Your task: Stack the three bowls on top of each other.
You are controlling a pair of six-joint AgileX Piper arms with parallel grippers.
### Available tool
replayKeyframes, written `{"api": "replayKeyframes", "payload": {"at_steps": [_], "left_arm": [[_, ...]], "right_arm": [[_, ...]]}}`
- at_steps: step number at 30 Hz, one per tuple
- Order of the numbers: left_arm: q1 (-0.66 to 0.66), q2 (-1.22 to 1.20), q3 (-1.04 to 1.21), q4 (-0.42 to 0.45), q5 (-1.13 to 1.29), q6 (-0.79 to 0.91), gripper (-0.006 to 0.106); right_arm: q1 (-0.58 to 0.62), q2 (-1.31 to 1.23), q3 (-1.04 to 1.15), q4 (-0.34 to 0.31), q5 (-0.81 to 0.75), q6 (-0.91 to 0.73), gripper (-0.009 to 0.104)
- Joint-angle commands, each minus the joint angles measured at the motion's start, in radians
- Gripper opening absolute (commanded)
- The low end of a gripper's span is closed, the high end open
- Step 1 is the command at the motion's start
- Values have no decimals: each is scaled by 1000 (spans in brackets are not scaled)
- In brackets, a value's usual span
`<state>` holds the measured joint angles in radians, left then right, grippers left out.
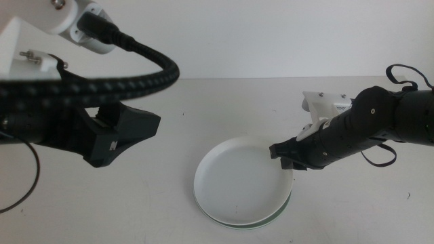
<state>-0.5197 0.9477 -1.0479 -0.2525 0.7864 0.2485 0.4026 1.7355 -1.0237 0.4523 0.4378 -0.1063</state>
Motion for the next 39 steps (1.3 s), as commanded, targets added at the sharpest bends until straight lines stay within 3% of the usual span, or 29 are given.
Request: {"api": "replayKeyframes", "payload": {"at_steps": [1, 12, 20, 24, 29, 33, 39], "left_arm": [[2, -11, -33, -14, -63, -3, 102], [2, -11, -33, -15, -82, -6, 102], [5, 1, -33, 110, -176, -140, 102], [73, 46, -50, 191, -160, -201, 102], [244, 160, -158, 162, -90, -181, 102], [390, 244, -213, 119, -61, -66, 102], [571, 229, -166, -61, -7, 104, 102]], "right_arm": [[3, -47, -22, 9, -20, -9, 16], [2, -61, -35, 29, 30, -8, 54], [-6, -147, -136, -28, 126, -35, 57], [-54, -153, -222, -20, 200, -35, 57], [-173, -153, -360, -21, 290, -56, 57], [-289, -159, -412, -19, 333, -90, 57], [-425, -251, -299, -21, 284, -144, 57]]}}
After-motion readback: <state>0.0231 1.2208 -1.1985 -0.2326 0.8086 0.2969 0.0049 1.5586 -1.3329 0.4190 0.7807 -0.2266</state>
